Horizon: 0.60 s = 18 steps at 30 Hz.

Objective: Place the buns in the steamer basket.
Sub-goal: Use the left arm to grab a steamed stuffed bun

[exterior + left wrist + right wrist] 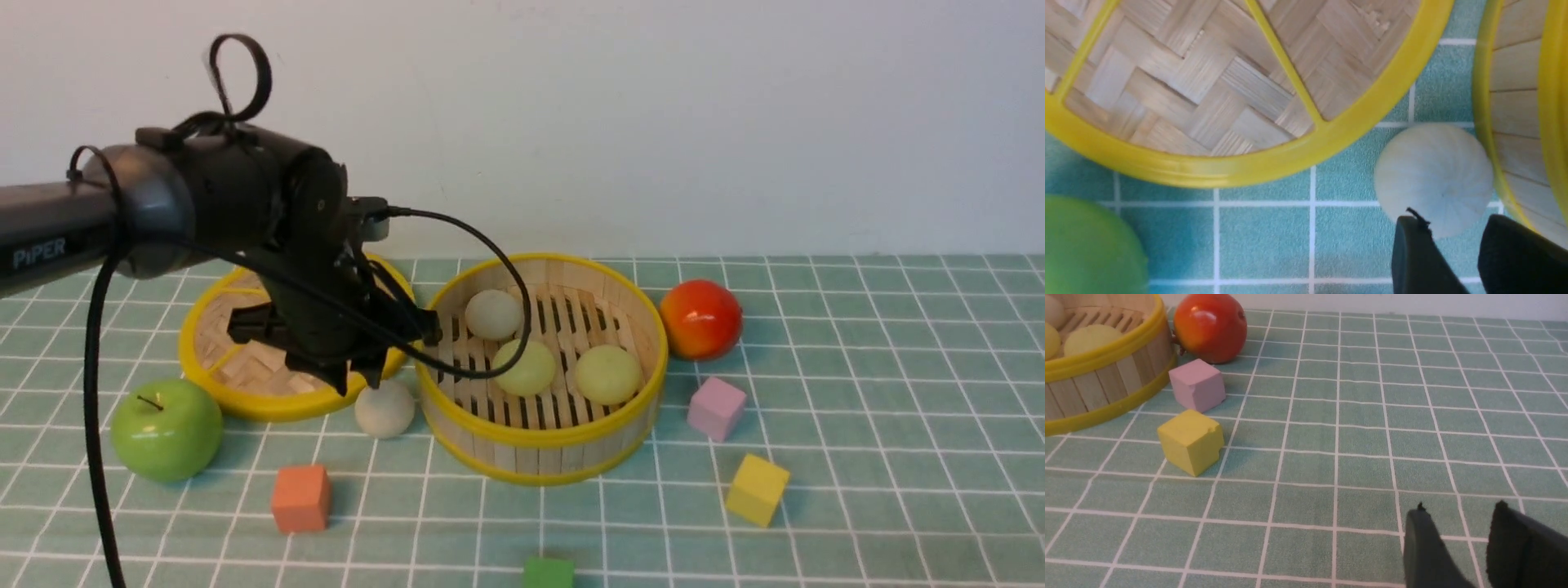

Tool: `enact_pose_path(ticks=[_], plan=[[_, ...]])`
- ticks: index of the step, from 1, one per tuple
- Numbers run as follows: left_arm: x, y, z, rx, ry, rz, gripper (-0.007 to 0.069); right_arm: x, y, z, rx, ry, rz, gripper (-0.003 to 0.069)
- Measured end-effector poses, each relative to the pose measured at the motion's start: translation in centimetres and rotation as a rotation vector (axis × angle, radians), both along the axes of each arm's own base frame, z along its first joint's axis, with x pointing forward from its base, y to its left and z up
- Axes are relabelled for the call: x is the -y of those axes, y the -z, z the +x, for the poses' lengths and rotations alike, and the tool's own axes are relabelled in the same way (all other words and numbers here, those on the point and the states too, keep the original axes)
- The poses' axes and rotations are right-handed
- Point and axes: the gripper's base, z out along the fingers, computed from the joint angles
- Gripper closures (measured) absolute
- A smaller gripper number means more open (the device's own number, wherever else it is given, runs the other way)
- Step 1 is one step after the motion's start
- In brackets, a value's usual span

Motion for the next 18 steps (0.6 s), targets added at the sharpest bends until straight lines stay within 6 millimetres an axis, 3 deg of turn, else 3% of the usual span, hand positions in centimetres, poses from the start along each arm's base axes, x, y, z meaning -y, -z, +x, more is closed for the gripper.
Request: enact_pose_path(ticks=[18], plan=[[0.6,3.3,1.5,0.023,0.008,-0.017,0.0402,0.0,0.0,0.0,0.0,0.0,0.0,0.0419]])
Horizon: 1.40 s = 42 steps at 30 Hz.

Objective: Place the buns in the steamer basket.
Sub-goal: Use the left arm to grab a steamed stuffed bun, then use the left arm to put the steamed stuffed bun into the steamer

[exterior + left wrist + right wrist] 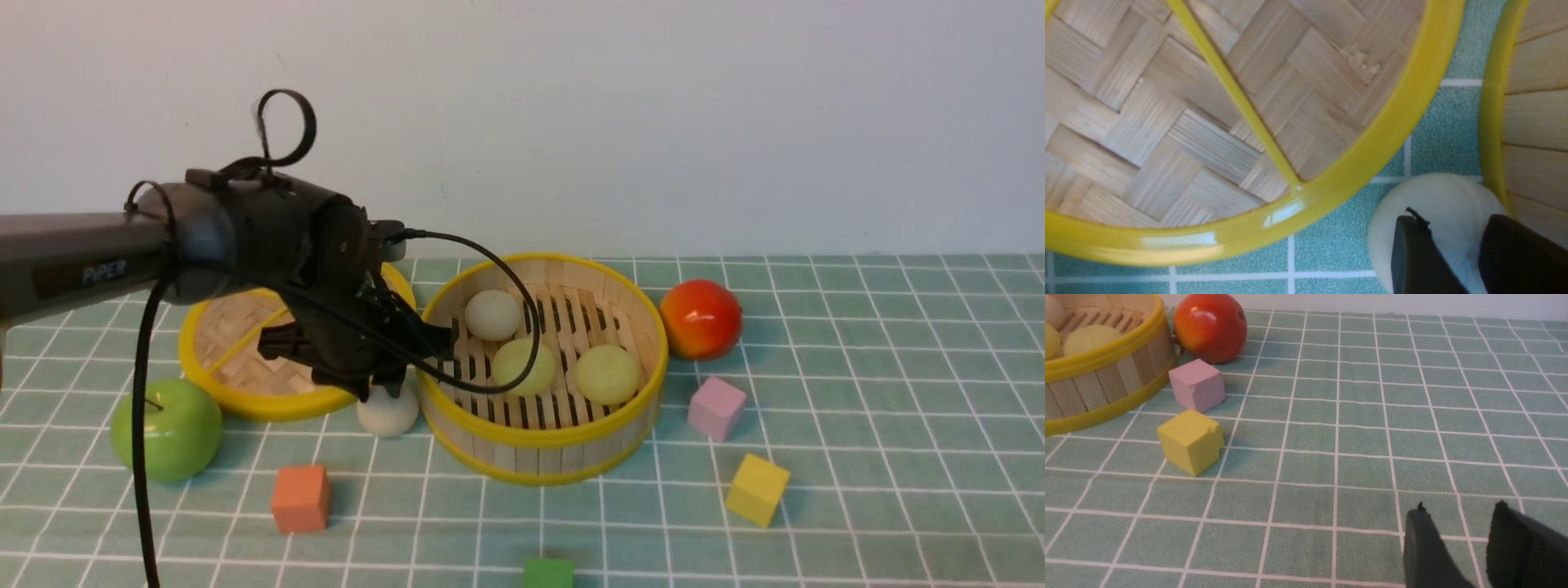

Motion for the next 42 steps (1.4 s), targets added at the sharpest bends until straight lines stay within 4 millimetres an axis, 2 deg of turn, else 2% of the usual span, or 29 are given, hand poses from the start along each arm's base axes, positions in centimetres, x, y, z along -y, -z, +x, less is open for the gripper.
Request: enact_pose_path(ticks=[8,11,13,17,20,21,22,25,26,27,29,31,34,36,40,41,42], plan=[[0.0,1.0,0.1,-0.026,0.0,0.01,0.0457,0.0,0.0,0.0,0.0,0.0,0.0,0.0419],[0.0,1.0,0.1,-0.025,0.002,0.01,0.0531,0.0,0.0,0.0,0.0,0.0,0.0,0.0419],[0.0,0.7,0.2,-0.03,0.003,0.015,0.0614,0.0,0.0,0.0,0.0,0.0,0.0,0.0419],[0.1,-0.5,0.3,-0.036,0.0,0.02,0.0638,0.0,0.0,0.0,0.0,0.0,0.0,0.0419],[0.0,-2.7,0.3,-0.029,-0.003,0.029,0.0637,0.0,0.0,0.0,0.0,0.0,0.0,0.0419],[-0.1,-4.3,0.5,-0.007,-0.004,0.031,0.0637,0.0,0.0,0.0,0.0,0.0,0.0,0.0419],[-0.1,-4.6,0.5,-0.003,-0.004,0.031,0.0637,0.0,0.0,0.0,0.0,0.0,0.0,0.0419],[0.1,-9.8,0.9,0.106,-0.007,-0.002,0.0637,0.0,0.0,0.0,0.0,0.0,0.0,0.0419],[0.1,-10.2,1.0,0.12,-0.007,-0.007,0.0637,0.0,0.0,0.0,0.0,0.0,0.0,0.0419],[0.8,-12.4,1.1,0.18,0.01,-0.043,0.0637,0.0,0.0,0.0,0.0,0.0,0.0,0.0419],[2.1,-14.1,1.0,0.241,0.06,-0.082,0.0637,0.0,0.0,0.0,0.0,0.0,0.0,0.0419],[4.1,-15.0,0.7,0.282,0.114,-0.133,0.0637,0.0,0.0,0.0,0.0,0.0,0.0,0.0419],[7.4,-14.8,0.6,0.32,0.191,-0.205,0.0637,0.0,0.0,0.0,0.0,0.0,0.0,0.0419],[9.6,-13.6,1.0,0.316,0.227,-0.228,0.0637,0.0,0.0,0.0,0.0,0.0,0.0,0.0419],[11.5,-9.6,2.8,0.265,0.239,-0.219,0.0637,0.0,0.0,0.0,0.0,0.0,0.0,0.0419],[11.6,-9.4,2.9,0.261,0.237,-0.218,0.0637,0.0,0.0,0.0,0.0,0.0,0.0,0.0419],[12.0,-7.3,3.8,0.23,0.221,-0.212,0.0635,0.0,0.0,0.0,0.0,0.0,0.0,0.0419]])
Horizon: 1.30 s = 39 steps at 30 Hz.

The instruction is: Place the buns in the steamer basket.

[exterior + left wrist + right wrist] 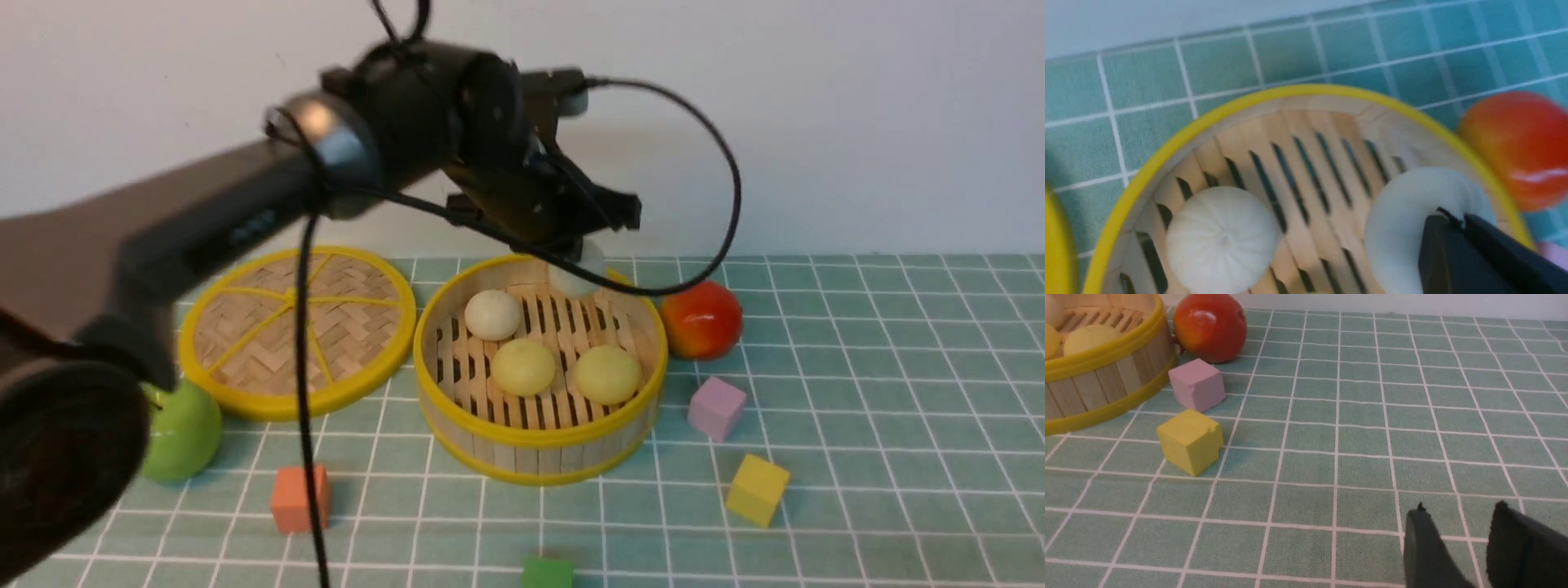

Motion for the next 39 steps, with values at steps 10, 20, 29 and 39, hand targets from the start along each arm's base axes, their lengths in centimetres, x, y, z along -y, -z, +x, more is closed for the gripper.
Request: enact_pose_path(ticks=[10,20,29,39], plan=[[0.8,4.6,1.6,-0.079,-0.056,0.01,0.0541,0.0,0.0,0.0,0.0,0.0,0.0,0.0419],[-1.7,-3.9,-1.1,-0.006,-0.05,0.1,0.0278,0.0,0.0,0.0,0.0,0.0,0.0,0.0419],[-7.1,-16.5,-9.0,0.063,-0.088,0.12,0.0343,0.0,0.0,0.0,0.0,0.0,-0.001,0.0419],[-15.1,-21.0,-22.8,0.068,-0.196,0.002,0.0576,0.0,0.0,0.0,0.0,0.0,-0.001,0.0419]])
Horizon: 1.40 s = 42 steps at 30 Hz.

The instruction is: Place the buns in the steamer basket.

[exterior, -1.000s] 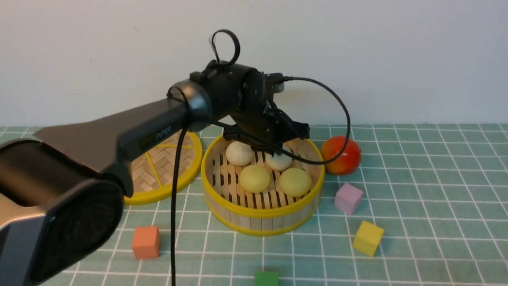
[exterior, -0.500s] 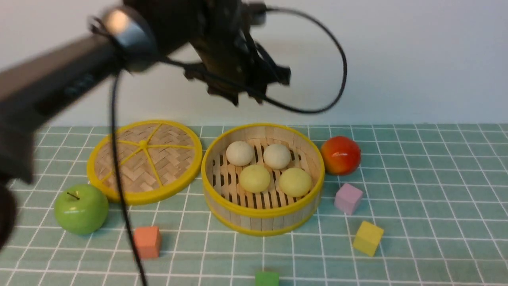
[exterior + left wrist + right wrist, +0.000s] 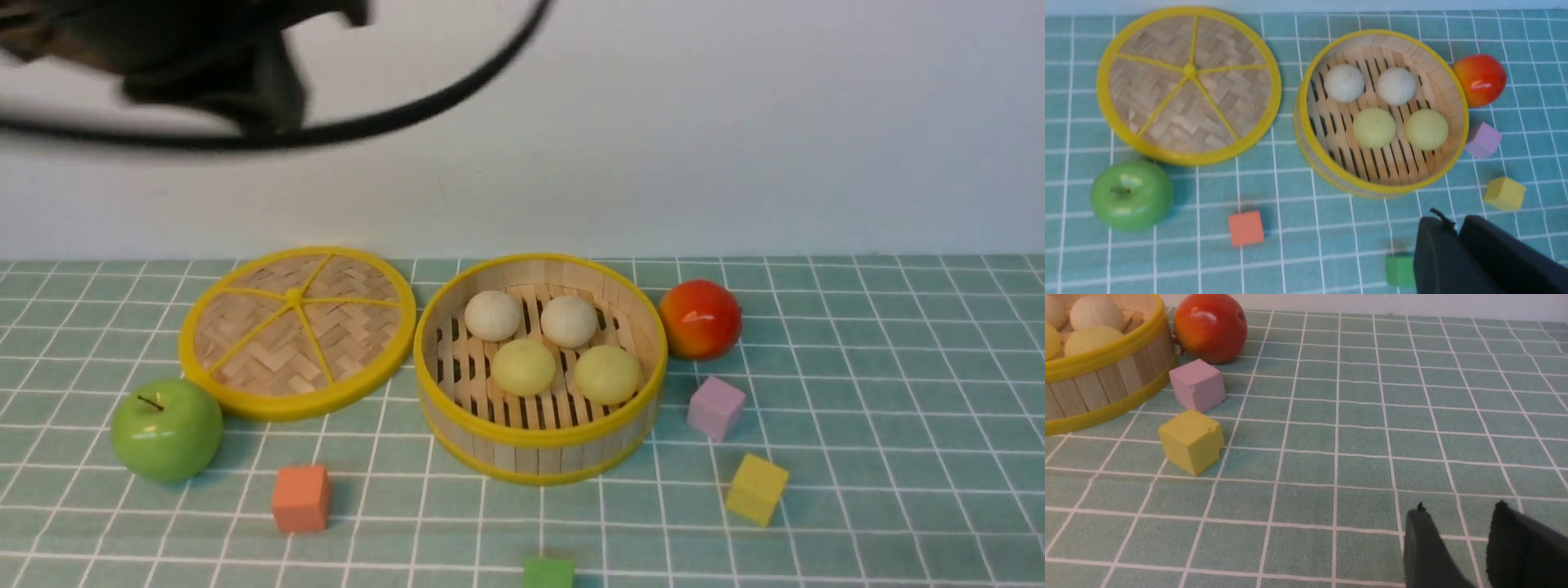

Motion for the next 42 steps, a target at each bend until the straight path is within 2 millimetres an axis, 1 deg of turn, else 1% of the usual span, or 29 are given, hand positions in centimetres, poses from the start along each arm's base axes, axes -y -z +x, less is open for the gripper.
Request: enact_pose_path(ticks=[1,2,3,4,5,6,7,8,9,10,13,14,15,16,18,19,20,21,22,25,28,31,35,38,42], plan=[[-0.9,0.1,-1.6,0.012,-0.005,-0.016,0.0592,0.0,0.0,0.0,0.0,0.0,0.0,0.0419],[-1.5,0.4,-2.5,0.013,-0.008,-0.021,0.0603,0.0,0.0,0.0,0.0,0.0,0.0,0.0419],[-2.6,1.4,-4.6,0.018,-0.011,-0.034,0.0627,0.0,0.0,0.0,0.0,0.0,0.0,0.0419],[-3.5,2.4,-6.1,0.022,-0.011,-0.04,0.0638,0.0,0.0,0.0,0.0,0.0,0.0,0.0419],[-3.4,2.8,-6.0,0.012,-0.011,-0.035,0.0638,0.0,0.0,0.0,0.0,0.0,0.0,0.0419],[-4.3,3.3,-7.5,0.032,-0.01,-0.052,0.0638,0.0,0.0,0.0,0.0,0.0,0.0,0.0419],[-5.1,5.1,-9.0,0.032,-0.013,-0.06,0.0638,0.0,0.0,0.0,0.0,0.0,0.0,0.0419],[-6.2,6.2,-10.9,0.069,-0.016,-0.09,0.0638,0.0,0.0,0.0,0.0,0.0,0.0,0.0419],[-6.4,6.4,-11.1,0.073,-0.017,-0.094,0.0638,0.0,0.0,0.0,0.0,0.0,0.0,0.0419],[-7.3,8.3,-12.7,0.099,-0.024,-0.124,0.0638,0.0,0.0,0.0,0.0,0.0,0.0,0.0419],[-9.1,11.1,-15.9,0.23,-0.029,-0.231,0.0638,0.0,0.0,0.0,0.0,0.0,0.0,0.0419],[-9.1,11.6,-16.0,0.233,-0.03,-0.236,0.0638,0.0,0.0,0.0,0.0,0.0,0.0,0.0419],[-9.4,12.4,-16.5,0.261,-0.03,-0.259,0.0638,0.0,0.0,0.0,0.0,0.0,0.0,0.0419],[-9.8,13.6,-17.3,0.306,-0.026,-0.295,0.0638,0.0,0.0,0.0,0.0,0.0,0.0,0.0419],[-10.3,15.0,-18.1,0.368,-0.018,-0.337,0.0638,0.0,0.0,0.0,0.0,0.0,0.0,0.0419],[-10.4,16.2,-18.4,0.382,-0.016,-0.351,0.0638,0.0,0.0,0.0,0.0,0.0,0.0,0.0419],[-10.4,16.2,-18.5,0.389,-0.016,-0.356,0.0638,0.0,0.0,0.0,0.0,0.0,0.0,0.0419],[-10.6,17.1,-18.9,0.397,-0.014,-0.366,0.0638,0.0,0.0,0.0,0.0,0.0,0.0,0.0419],[-10.8,17.5,-19.2,0.401,-0.013,-0.372,0.0638,0.0,0.0,0.0,0.0,0.0,0.0,0.0419],[-11.0,18.2,-19.5,0.393,-0.016,-0.368,0.0638,0.0,0.0,0.0,0.0,0.0,0.0,0.0419],[-11.1,18.3,-19.4,0.404,-0.021,-0.351,0.0638,0.0,0.0,0.0,0.0,0.0,0.0,0.0419],[-11.4,18.0,-19.2,0.47,-0.035,-0.309,0.0638,0.0,0.0,0.0,0.0,0.0,0.0,0.0419],[-11.6,18.0,-18.8,0.52,-0.045,-0.27,0.0638,0.0,0.0,0.0,0.0,0.0,0.0,0.0419],[-11.4,19.1,-17.9,0.577,-0.075,-0.236,0.0638,0.0,0.0,0.0,0.0,-0.001,0.0,0.0419],[-11.0,20.3,-17.1,0.65,-0.162,-0.22,0.0638,0.0,0.0,0.0,0.0,-0.001,0.0,0.0419]])
